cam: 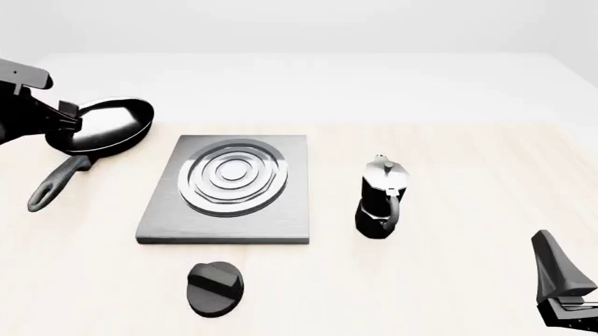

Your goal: Turn on the stove and put the frying pan on it.

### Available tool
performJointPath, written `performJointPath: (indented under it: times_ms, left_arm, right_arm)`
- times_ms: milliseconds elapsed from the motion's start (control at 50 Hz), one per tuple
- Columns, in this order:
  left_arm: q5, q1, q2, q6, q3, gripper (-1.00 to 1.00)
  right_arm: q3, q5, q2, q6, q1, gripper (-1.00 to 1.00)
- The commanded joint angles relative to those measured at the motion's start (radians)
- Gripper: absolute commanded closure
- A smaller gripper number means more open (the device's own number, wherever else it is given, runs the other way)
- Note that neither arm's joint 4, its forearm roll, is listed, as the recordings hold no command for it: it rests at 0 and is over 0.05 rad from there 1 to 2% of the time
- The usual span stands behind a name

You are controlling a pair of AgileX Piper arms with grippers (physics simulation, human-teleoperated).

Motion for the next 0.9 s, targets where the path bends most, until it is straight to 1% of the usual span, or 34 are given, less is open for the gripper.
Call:
performJointPath:
  times_ms: [20,80,100,140,280,320,460,720,740,860,880,900]
  left_arm:
    - [0.015,0.036,0.12,-0.007,-0.083,-1.0]
    - [0.016,0.046,0.148,-0.008,-0.102,-1.0]
    - [0.041,0.042,0.171,-0.024,-0.124,-1.0]
    - [0.028,0.05,0.182,-0.014,-0.128,-1.0]
    - [0.047,0.06,0.248,-0.026,-0.177,-1.0]
    - [0.043,0.064,0.255,-0.023,-0.178,-1.0]
    - [0.065,0.069,0.325,-0.045,-0.227,-1.0]
    - [0.048,0.084,0.363,-0.041,-0.234,-1.0]
    - [0.036,0.082,0.385,-0.04,-0.228,-1.0]
    - [0.036,0.082,0.385,-0.04,-0.228,-1.0]
    - [0.009,0.082,0.424,-0.03,-0.212,-1.0]
    - [0.0,0.085,0.432,-0.027,-0.208,-1.0]
  right_arm:
    - [0.0,0.0,0.0,0.0,0.0,-1.0]
    - [0.0,0.0,0.0,0.0,0.0,-1.0]
    - [0.0,0.0,0.0,0.0,0.0,-1.0]
    - [0.0,0.0,0.0,0.0,0.0,-1.0]
    - [0.0,0.0,0.0,0.0,0.0,-1.0]
    - [0.0,0.0,0.0,0.0,0.0,-1.0]
    - [0.0,0.0,0.0,0.0,0.0,-1.0]
    - [0.0,0.0,0.0,0.0,0.0,-1.0]
    - [0.0,0.0,0.0,0.0,0.0,-1.0]
    - [0.0,0.0,0.0,0.0,0.0,-1.0]
    - [0.0,0.0,0.0,0.0,0.0,-1.0]
    - [0.0,0.0,0.0,0.0,0.0,-1.0]
